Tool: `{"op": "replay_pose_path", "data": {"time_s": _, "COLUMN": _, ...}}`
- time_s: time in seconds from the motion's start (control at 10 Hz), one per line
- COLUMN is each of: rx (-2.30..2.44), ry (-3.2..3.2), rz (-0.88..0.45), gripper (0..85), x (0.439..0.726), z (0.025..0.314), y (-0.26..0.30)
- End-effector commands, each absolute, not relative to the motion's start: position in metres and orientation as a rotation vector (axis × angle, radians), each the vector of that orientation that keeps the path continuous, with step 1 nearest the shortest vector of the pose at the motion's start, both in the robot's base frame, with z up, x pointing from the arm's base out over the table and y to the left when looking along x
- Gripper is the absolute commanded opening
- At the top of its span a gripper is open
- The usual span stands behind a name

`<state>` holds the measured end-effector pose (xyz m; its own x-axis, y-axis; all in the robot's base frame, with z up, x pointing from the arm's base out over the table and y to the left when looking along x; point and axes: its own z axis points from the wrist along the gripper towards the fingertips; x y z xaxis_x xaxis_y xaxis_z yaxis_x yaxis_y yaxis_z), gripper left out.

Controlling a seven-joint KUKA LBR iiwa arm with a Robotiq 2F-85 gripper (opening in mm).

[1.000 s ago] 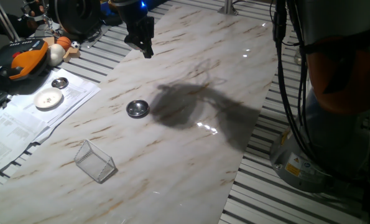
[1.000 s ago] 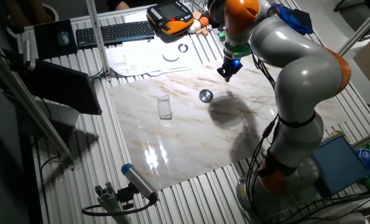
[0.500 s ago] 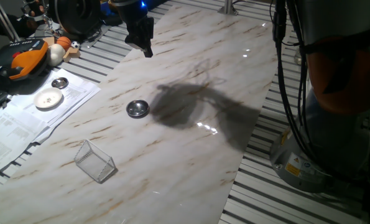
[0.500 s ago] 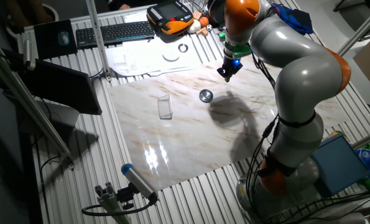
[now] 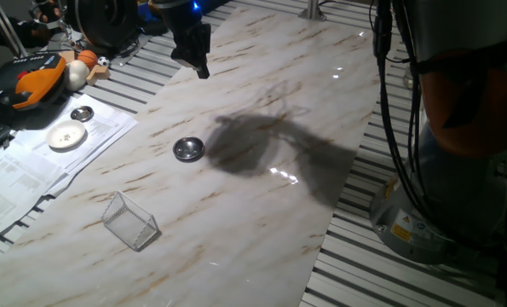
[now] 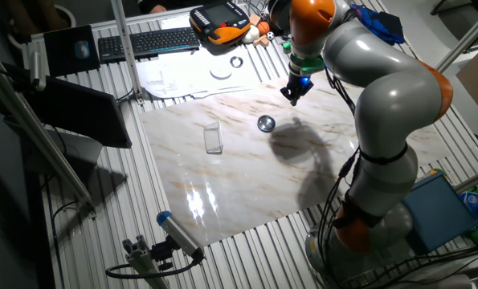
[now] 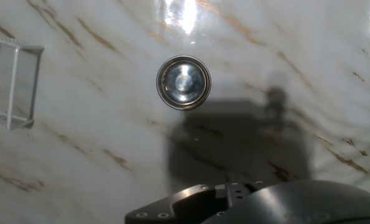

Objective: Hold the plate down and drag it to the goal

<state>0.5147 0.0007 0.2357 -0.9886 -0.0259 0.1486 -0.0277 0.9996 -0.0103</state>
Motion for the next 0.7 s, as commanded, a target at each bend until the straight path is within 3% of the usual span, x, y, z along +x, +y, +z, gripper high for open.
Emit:
{"op": "replay_pose_path", "data": {"time_s": 0.0, "rx": 0.024, "ry": -3.036, "rz": 0.041, "gripper": 0.0, "x": 0.5147, "z": 0.2356, "y": 0.0007}}
{"op": "replay_pose_path", "data": {"time_s": 0.3, "rx": -0.042, "ry": -3.002, "rz": -0.114, "gripper": 0.0, "x": 0.5147, "z": 0.2356, "y": 0.0007}}
{"op": "replay_pose_path", "data": {"time_s": 0.6, "rx": -0.059, "ry": -3.004, "rz": 0.037, "gripper": 0.0, "x": 0.5147, "z": 0.2356, "y": 0.0007}}
